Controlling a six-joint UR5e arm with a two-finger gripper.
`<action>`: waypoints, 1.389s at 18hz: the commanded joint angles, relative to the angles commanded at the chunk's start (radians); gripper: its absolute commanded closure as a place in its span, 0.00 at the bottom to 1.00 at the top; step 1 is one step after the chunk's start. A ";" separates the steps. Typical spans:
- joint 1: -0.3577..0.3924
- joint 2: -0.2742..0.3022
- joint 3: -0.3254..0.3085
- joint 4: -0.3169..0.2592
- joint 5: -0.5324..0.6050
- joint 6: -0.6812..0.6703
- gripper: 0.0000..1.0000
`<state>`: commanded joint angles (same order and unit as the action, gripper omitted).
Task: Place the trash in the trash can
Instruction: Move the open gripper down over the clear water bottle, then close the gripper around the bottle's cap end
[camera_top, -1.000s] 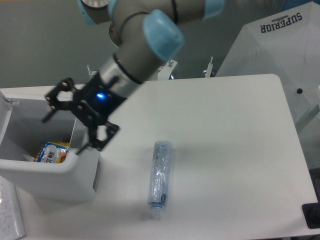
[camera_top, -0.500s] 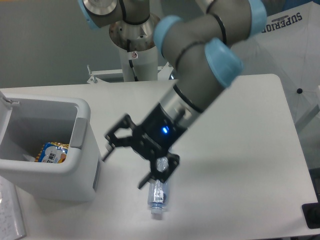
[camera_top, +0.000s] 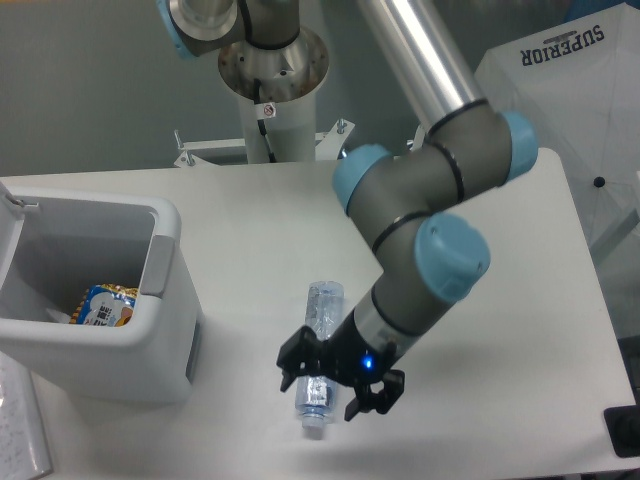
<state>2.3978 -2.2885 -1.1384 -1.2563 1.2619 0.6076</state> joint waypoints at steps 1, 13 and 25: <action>-0.015 -0.022 0.018 -0.003 0.051 -0.006 0.00; -0.081 -0.161 0.146 -0.133 0.255 -0.078 0.00; -0.112 -0.172 0.138 -0.179 0.257 -0.094 0.37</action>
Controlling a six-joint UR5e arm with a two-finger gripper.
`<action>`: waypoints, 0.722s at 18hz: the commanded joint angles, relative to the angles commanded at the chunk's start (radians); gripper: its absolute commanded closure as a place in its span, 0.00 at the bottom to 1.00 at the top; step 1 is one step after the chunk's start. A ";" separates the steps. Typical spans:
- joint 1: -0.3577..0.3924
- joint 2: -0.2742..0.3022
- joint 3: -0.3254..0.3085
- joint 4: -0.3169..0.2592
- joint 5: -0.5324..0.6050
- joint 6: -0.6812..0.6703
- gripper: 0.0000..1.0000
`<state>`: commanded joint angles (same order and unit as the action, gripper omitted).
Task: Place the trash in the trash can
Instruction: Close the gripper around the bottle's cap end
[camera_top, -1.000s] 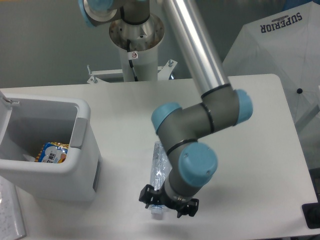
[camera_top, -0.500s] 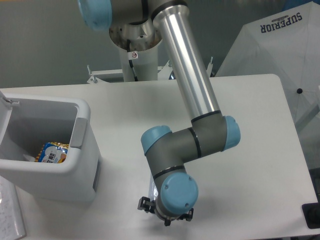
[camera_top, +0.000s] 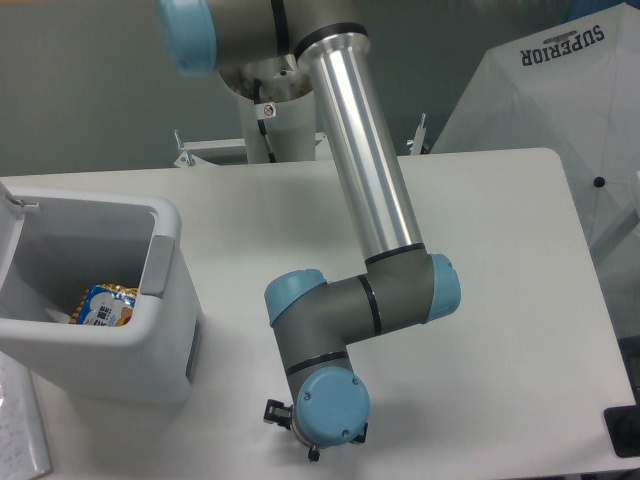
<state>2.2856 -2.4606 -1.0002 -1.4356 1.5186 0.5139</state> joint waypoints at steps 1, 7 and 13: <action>0.000 0.003 0.000 -0.023 0.000 0.005 0.38; -0.002 0.014 -0.003 -0.040 0.012 0.005 0.80; -0.002 0.025 -0.003 -0.035 0.002 0.005 1.00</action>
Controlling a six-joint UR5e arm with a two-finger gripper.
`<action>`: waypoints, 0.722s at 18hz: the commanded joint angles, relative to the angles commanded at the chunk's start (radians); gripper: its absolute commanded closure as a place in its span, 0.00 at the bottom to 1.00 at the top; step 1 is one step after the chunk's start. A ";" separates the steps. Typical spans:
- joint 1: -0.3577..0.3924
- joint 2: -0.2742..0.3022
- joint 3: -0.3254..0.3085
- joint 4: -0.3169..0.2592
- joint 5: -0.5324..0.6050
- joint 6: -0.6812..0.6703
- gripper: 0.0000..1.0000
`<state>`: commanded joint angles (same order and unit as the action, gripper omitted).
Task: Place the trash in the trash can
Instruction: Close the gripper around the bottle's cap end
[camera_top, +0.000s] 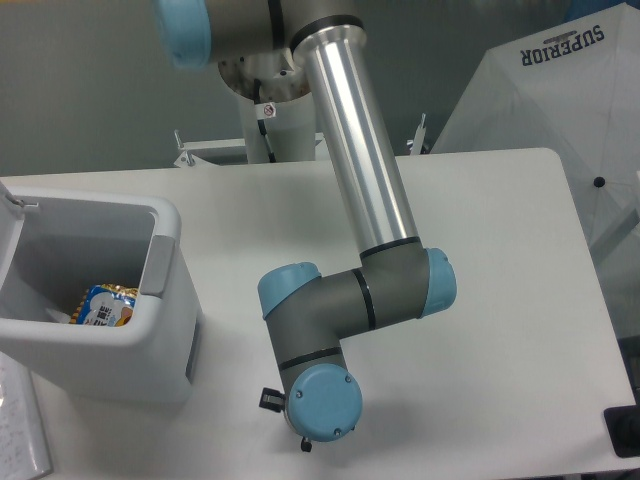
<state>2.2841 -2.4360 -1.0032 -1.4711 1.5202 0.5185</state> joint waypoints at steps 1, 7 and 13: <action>0.000 0.002 0.002 0.002 0.000 0.000 1.00; 0.026 0.081 0.009 0.024 -0.089 0.014 1.00; 0.070 0.202 0.009 0.158 -0.290 0.015 1.00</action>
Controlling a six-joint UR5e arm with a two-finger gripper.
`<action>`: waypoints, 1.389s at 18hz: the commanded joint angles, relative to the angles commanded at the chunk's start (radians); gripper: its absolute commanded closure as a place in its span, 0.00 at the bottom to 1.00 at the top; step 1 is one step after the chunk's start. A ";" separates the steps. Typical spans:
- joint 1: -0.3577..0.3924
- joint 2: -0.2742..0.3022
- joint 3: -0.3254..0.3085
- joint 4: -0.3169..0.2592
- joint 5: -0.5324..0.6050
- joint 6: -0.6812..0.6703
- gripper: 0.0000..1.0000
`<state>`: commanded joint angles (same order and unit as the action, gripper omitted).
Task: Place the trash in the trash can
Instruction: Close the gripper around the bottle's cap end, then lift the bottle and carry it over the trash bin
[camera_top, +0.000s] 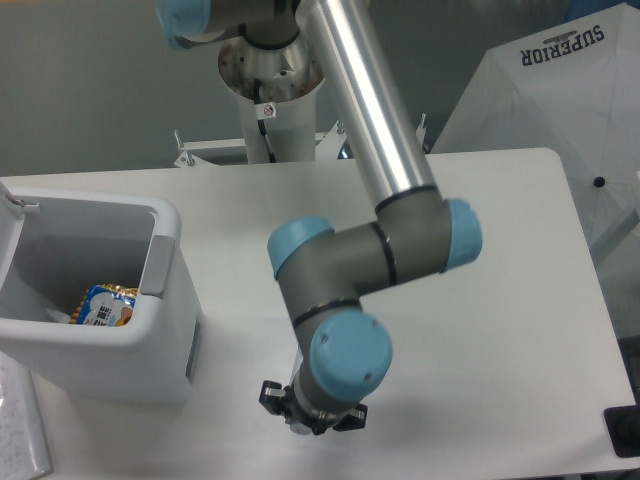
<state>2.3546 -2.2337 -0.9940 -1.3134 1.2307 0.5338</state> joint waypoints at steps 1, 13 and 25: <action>0.011 0.021 0.000 0.025 -0.041 0.000 1.00; 0.078 0.223 -0.008 0.259 -0.531 0.026 1.00; 0.071 0.335 -0.167 0.324 -0.934 0.060 1.00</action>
<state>2.4253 -1.8992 -1.1609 -0.9895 0.2963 0.5935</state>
